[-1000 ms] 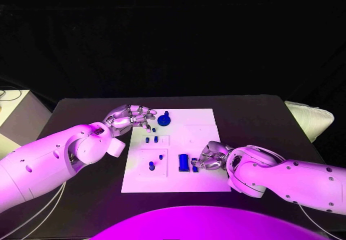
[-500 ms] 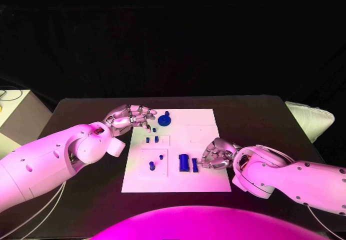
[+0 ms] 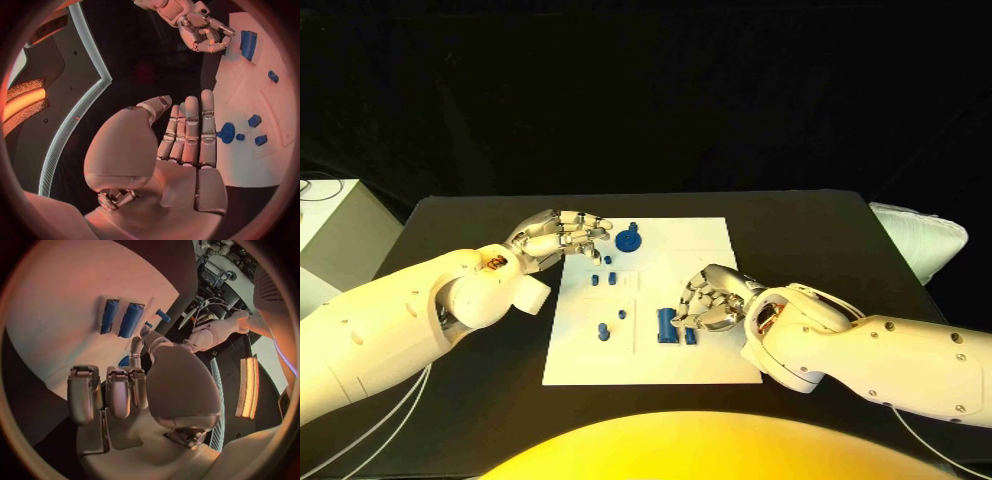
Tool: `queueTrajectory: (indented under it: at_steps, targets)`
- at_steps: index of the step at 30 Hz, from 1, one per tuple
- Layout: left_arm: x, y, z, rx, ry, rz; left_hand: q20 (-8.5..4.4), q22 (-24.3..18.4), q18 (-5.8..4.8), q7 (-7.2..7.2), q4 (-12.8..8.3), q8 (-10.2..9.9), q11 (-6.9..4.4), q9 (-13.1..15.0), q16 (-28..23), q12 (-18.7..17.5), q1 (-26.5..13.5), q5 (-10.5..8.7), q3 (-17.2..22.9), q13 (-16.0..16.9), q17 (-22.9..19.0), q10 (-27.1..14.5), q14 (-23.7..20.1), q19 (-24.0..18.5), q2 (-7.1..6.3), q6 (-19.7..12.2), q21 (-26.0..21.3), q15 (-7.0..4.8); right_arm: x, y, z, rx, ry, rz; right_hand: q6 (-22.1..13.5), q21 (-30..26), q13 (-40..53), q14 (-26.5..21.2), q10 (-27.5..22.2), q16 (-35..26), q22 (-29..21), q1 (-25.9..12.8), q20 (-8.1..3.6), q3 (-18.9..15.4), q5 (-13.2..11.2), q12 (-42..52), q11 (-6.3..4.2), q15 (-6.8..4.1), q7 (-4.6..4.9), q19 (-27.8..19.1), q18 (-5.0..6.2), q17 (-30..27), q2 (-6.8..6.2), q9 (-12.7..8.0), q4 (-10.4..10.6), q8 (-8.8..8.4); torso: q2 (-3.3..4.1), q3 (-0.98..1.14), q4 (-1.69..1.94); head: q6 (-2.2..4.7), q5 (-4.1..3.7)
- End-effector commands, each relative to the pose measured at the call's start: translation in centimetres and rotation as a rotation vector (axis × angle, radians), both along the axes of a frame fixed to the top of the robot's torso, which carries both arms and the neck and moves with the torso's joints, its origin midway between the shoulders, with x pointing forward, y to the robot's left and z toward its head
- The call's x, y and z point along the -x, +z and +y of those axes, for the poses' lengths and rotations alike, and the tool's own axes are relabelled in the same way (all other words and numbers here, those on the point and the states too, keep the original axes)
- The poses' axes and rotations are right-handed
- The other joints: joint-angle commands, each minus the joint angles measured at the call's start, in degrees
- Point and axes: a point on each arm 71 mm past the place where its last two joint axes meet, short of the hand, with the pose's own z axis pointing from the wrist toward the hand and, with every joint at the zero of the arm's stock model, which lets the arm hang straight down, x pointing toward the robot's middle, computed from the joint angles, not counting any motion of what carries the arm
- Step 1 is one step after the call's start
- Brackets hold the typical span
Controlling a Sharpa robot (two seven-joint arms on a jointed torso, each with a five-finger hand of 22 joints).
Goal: Assemble the parts on the task board
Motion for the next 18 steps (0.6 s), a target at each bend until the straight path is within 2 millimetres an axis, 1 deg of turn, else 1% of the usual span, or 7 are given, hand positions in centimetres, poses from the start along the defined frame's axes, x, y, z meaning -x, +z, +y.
queueTrajectory:
  at_steps: [1,2,5,9,18]
  targets:
    - [0.1,0.1,-0.3,0.018,-0.014,-0.002,0.02,-0.1,0.83,0.2,0.4,0.3,0.22,-0.1,-0.3,-0.2,0.0,0.1,0.0,-0.1,0.1,-0.2,-0.1,0.5,0.42,0.0,-0.3,0.2,0.2,-0.1,0.7,0.04,0.056,-0.064,0.1,0.3,15.1,6.0,6.0,0.2,13.9,0.8,-0.43,-0.3,-0.3,0.2,-0.46,-0.41,-0.53,5.1,-0.42,15.1,-0.03,0.3,0.0,0.36,0.01,0.0,0.0,0.0,0.03]
    - [0.1,0.1,-0.3,0.018,-0.014,-0.002,0.02,-0.1,0.83,0.2,0.4,0.3,0.22,-0.1,-0.3,-0.2,0.0,0.1,0.0,-0.1,0.1,-0.2,-0.1,0.5,0.42,0.0,-0.3,0.2,0.2,-0.2,0.9,0.044,0.062,-0.066,0.1,0.3,15.1,6.0,6.0,0.2,13.9,0.8,-0.43,-0.3,-0.3,0.2,-0.46,-0.41,-0.53,5.1,-0.42,15.1,-0.03,0.3,0.0,0.36,0.01,0.02,-0.07,0.0,0.13]
    - [0.1,0.1,-0.3,0.019,-0.015,-0.001,0.02,-0.1,0.83,0.2,0.4,0.3,0.22,-0.1,-0.3,-0.2,0.0,0.1,0.0,-0.1,0.1,-0.2,-0.1,0.5,0.42,0.0,-0.3,0.2,0.4,-0.5,1.5,0.06,0.081,-0.073,0.1,0.7,15.1,6.0,6.0,0.2,14.0,1.1,-0.51,-0.4,-0.3,0.2,-0.57,-0.49,-0.65,5.2,-0.48,15.1,-0.01,0.6,0.0,0.73,0.0,0.04,-0.02,0.0,0.1]
    - [0.1,0.1,-0.3,0.019,-0.016,-0.001,0.02,-0.1,0.83,0.2,0.4,0.3,0.22,-0.1,-0.3,-0.2,0.0,0.1,0.0,-0.1,0.1,-0.2,-0.1,0.5,0.42,0.0,-0.3,0.2,0.5,-0.8,1.9,0.082,0.1,-0.079,0.0,1.0,15.1,6.0,6.0,0.2,14.1,1.8,-0.6,-0.3,-0.3,0.2,-0.69,-0.58,-0.78,5.2,-0.54,15.1,-0.05,0.9,-0.2,1.11,-0.02,0.04,-0.07,0.0,0.16]
    - [0.1,0.1,-0.3,0.019,-0.016,-0.001,0.02,-0.1,0.83,0.2,0.4,0.3,0.22,-0.1,-0.3,-0.2,0.0,0.1,0.0,-0.1,0.1,-0.2,-0.1,0.5,0.42,0.0,-0.3,0.2,0.6,-1.3,2.2,0.113,0.113,-0.091,-0.1,1.3,15.1,6.0,6.0,0.2,14.2,2.6,-0.69,-0.1,-0.4,0.2,-0.77,-0.65,-0.87,5.3,-0.6,15.1,-0.03,1.1,-0.5,1.46,0.05,0.13,-0.05,0.0,0.24]
